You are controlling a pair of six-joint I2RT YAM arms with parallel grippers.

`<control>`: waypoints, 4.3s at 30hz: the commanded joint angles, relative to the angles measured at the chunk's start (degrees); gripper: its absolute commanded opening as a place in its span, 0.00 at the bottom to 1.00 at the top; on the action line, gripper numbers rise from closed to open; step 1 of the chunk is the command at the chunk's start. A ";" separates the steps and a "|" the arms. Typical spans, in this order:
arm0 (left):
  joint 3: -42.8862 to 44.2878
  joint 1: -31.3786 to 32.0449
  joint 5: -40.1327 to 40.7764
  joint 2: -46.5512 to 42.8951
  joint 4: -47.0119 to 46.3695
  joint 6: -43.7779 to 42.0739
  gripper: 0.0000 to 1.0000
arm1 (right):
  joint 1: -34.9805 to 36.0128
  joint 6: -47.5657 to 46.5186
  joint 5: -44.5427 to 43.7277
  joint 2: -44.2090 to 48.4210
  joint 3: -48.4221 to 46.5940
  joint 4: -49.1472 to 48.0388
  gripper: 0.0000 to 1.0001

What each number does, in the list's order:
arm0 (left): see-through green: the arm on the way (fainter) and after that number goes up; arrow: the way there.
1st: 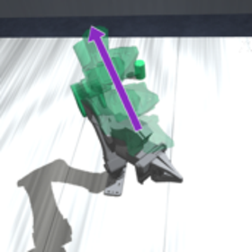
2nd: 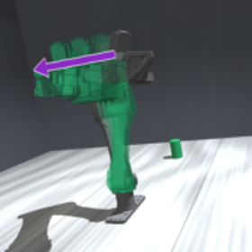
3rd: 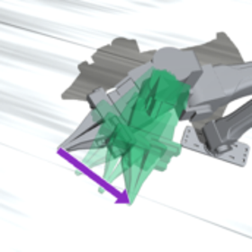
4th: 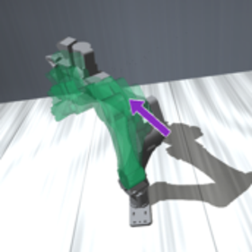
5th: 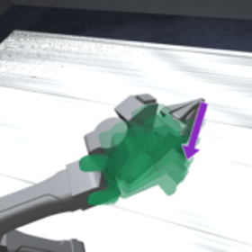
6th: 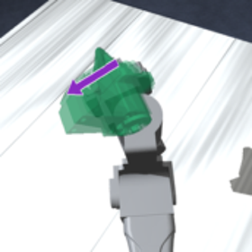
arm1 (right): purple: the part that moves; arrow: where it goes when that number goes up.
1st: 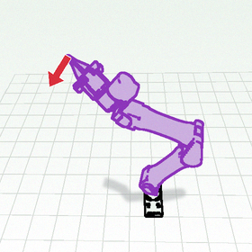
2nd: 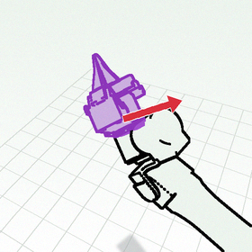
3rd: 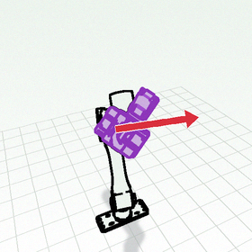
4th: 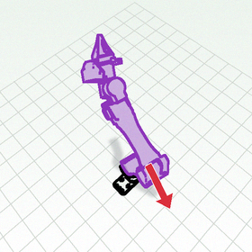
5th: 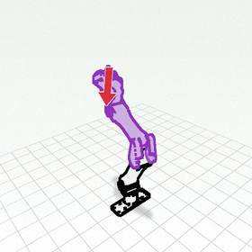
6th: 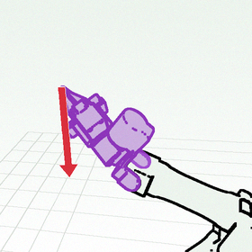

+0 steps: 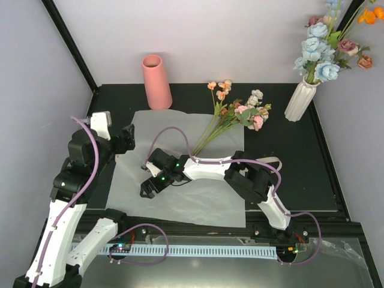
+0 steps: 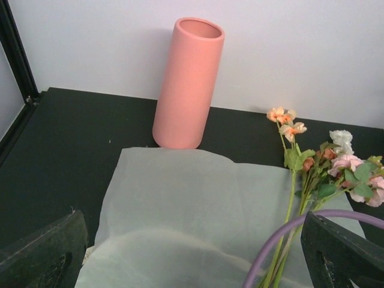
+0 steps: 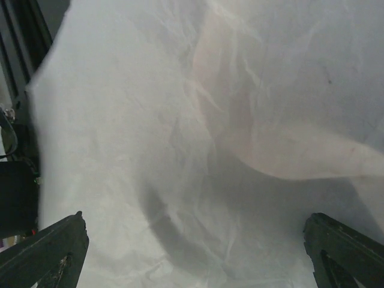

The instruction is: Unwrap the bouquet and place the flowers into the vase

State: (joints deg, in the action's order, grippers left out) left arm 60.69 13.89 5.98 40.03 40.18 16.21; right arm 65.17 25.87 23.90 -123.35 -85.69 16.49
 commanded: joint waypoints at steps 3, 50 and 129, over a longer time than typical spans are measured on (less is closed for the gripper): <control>-1.36 -0.27 -2.53 -0.47 -1.47 -0.80 0.99 | 0.26 1.51 0.42 -2.82 -0.98 2.21 0.99; 53.14 15.83 -20.48 79.23 7.52 -16.48 0.74 | -44.00 4.97 -20.17 49.78 33.64 1.70 1.00; 36.62 13.78 -13.04 52.27 -34.34 -12.54 0.02 | -44.52 2.53 -8.97 50.32 39.55 -9.72 1.00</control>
State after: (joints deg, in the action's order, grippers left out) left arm 98.63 28.93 -11.88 97.91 19.40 7.38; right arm 21.06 29.28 13.45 -72.40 -46.68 9.17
